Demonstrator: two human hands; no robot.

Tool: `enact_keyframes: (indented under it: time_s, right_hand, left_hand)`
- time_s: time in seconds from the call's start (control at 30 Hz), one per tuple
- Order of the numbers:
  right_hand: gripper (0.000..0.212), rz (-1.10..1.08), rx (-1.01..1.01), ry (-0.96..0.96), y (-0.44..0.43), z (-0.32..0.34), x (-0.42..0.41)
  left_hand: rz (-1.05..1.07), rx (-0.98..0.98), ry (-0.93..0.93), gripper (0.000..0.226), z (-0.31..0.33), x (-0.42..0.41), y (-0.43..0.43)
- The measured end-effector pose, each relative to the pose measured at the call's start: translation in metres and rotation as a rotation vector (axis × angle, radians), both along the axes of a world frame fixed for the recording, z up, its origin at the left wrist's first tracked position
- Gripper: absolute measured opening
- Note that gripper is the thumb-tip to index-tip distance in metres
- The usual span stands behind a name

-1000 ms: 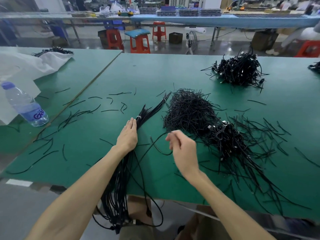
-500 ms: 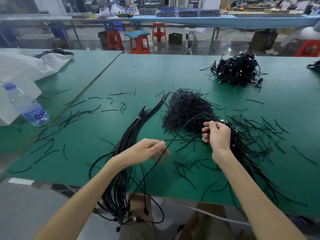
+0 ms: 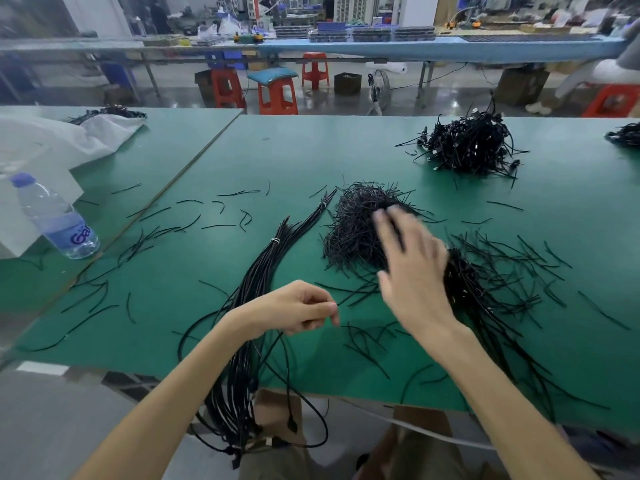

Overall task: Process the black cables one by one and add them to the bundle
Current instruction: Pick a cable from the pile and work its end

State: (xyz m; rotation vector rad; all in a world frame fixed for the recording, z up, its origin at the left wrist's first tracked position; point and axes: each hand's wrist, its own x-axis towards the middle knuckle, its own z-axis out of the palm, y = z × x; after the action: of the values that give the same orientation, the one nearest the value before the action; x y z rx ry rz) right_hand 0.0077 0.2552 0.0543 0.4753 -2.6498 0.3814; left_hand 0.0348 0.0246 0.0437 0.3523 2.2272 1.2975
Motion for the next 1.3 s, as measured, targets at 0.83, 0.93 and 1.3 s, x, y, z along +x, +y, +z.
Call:
enact_keyframes:
  time_s: [0.83,0.93,1.3]
  right_hand:
    - [0.039,0.355,-0.270,-0.680,-0.006,-0.049,0.030]
    - [0.041,0.395,-0.285,-0.730,-0.009,-0.056,0.034]
    - [0.061,0.209,-0.435,-0.578,0.005,-0.035,0.005]
  left_hand:
    - [0.596,1.259,-0.225,0.019,-0.028,-0.012,-0.022]
    - [0.599,1.218,-0.204,0.028,-0.023,-0.011,-0.012]
    - [-0.083,0.145,0.135,0.052,-0.010,0.020,0.007]
